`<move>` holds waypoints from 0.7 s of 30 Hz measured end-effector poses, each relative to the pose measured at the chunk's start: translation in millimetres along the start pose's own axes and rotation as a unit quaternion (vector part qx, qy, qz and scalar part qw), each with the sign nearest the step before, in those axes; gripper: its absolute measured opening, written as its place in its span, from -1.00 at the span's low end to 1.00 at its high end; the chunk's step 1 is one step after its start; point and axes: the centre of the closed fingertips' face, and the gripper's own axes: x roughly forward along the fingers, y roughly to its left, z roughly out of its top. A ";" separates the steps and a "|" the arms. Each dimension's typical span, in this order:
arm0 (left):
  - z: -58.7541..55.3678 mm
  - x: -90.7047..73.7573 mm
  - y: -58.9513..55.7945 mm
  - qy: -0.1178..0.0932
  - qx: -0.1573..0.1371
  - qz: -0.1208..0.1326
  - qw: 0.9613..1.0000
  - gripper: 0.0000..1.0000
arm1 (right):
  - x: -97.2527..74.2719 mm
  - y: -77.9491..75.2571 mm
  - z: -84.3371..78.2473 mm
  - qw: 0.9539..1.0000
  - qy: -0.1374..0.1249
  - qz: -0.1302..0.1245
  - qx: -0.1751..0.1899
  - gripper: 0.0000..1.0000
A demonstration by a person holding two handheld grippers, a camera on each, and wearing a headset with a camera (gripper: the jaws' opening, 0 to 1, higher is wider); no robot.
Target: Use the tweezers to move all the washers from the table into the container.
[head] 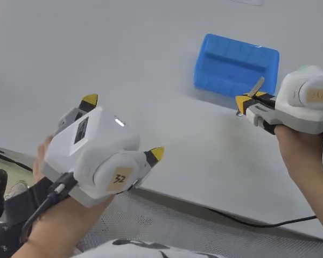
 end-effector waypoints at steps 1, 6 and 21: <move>-0.1 0.0 -0.2 0.000 0.000 -0.001 1.000 0.80 | -0.4 -0.1 0.0 1.000 0.000 -0.001 0.002 -0.94; -0.7 0.1 -0.6 0.001 0.001 -0.002 1.000 0.79 | -0.9 -0.9 0.4 1.000 0.004 0.000 0.013 -0.94; -0.2 0.1 -0.7 -0.001 0.001 -0.002 1.000 0.79 | -15.2 5.5 4.0 1.000 0.009 0.007 0.017 -0.93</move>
